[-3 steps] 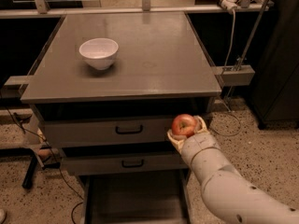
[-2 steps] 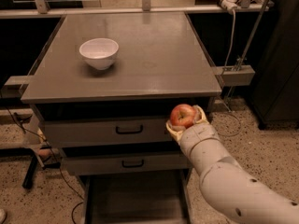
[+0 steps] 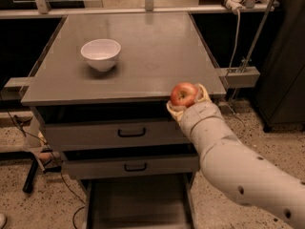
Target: Pick apple from bottom drawer and place on counter
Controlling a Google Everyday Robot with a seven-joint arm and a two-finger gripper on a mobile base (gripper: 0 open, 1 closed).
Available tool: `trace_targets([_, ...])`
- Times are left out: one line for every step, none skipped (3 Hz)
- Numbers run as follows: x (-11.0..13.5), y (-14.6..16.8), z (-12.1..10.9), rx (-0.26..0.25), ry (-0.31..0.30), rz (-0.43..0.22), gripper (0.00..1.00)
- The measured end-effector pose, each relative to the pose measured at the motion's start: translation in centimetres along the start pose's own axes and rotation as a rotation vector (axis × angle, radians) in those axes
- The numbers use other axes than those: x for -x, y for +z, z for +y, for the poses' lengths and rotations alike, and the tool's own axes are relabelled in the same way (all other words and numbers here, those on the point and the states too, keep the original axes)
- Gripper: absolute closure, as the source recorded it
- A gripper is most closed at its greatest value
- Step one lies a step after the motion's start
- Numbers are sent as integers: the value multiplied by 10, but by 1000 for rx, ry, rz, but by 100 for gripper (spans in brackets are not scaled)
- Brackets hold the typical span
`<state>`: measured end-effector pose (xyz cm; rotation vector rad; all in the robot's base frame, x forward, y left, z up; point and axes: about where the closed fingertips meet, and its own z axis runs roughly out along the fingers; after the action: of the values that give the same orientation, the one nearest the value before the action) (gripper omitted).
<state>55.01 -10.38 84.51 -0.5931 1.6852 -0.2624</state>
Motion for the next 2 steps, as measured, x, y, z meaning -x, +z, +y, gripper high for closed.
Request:
trace_targets([43, -8, -25, -28, -5, -15, 100])
trace_targets([78, 1, -53, -19, 13, 14, 100])
